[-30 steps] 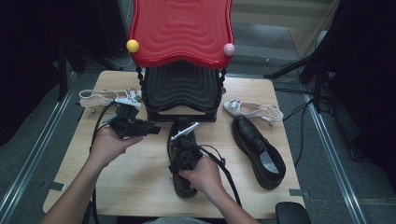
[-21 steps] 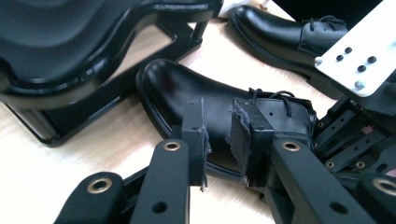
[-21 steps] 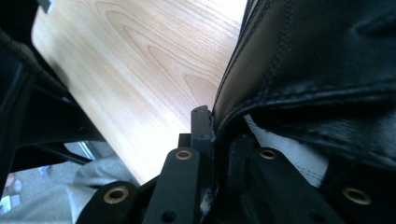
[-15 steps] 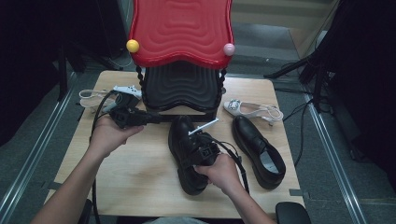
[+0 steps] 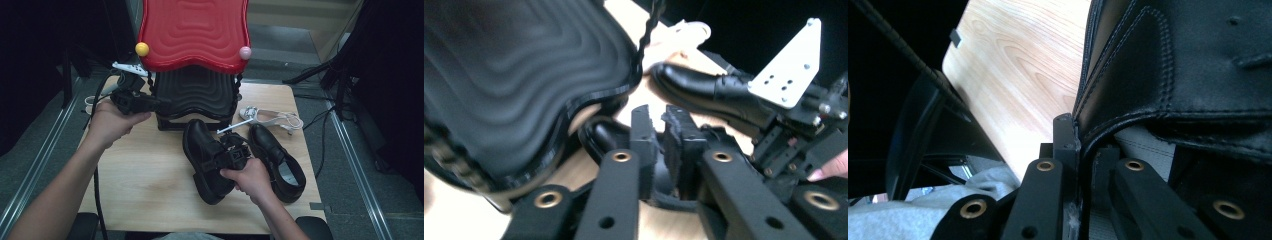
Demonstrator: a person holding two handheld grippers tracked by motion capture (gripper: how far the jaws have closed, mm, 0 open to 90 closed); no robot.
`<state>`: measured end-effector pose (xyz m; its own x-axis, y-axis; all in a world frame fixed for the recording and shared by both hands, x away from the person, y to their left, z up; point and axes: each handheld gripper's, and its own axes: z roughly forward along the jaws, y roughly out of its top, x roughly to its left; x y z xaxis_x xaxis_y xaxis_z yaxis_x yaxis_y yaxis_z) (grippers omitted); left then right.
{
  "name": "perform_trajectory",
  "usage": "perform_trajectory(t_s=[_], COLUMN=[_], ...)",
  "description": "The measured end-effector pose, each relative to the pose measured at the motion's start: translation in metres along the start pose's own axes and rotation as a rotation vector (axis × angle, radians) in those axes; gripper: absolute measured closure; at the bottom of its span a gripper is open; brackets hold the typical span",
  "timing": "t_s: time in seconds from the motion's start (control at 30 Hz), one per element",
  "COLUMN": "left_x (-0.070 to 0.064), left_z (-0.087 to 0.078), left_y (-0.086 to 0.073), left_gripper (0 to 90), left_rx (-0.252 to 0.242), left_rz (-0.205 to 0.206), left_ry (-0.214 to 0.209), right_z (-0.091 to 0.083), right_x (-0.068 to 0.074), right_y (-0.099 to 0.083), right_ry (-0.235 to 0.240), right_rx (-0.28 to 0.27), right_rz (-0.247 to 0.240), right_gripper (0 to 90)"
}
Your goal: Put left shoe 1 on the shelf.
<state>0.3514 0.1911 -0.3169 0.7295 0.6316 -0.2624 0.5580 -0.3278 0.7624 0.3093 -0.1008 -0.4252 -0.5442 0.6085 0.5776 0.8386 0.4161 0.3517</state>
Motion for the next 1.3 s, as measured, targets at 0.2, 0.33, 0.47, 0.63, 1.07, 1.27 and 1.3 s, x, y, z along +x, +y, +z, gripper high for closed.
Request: perform_trajectory(t_s=[0.2,0.33,0.47,0.63,1.07,1.27,1.3], left_x=[-0.005,-0.001,0.002,0.008,0.026,0.028,0.028], left_z=[-0.014,-0.017,-0.015,-0.007,0.002,0.002,0.002], left_y=[0.034,0.059,0.075,0.098,0.109,0.107,0.107], left_gripper=[90.0,90.0,90.0,90.0,90.0,90.0,90.0], left_rx=[-0.055,-0.091,-0.101,-0.103,-0.065,-0.065,-0.065], left_rz=[0.052,0.055,0.061,0.052,0.006,0.009,0.01], left_ry=[0.011,0.029,0.041,0.071,0.134,0.137,0.136], right_z=[-0.014,-0.021,-0.025,-0.028,-0.046,-0.048,-0.046], right_x=[0.011,0.018,0.021,0.026,0.044,0.05,0.049], right_y=[0.003,0.008,0.012,0.017,0.038,0.06,0.065], right_ry=[0.019,0.008,0.009,0.013,-0.01,-0.053,-0.061], right_rx=[-0.013,-0.028,-0.029,-0.037,-0.077,-0.125,-0.127], right_rz=[-0.022,-0.052,-0.057,-0.067,-0.113,-0.146,-0.151], right_gripper=[87.5,87.5,87.5,87.4,87.4,87.4,87.3])
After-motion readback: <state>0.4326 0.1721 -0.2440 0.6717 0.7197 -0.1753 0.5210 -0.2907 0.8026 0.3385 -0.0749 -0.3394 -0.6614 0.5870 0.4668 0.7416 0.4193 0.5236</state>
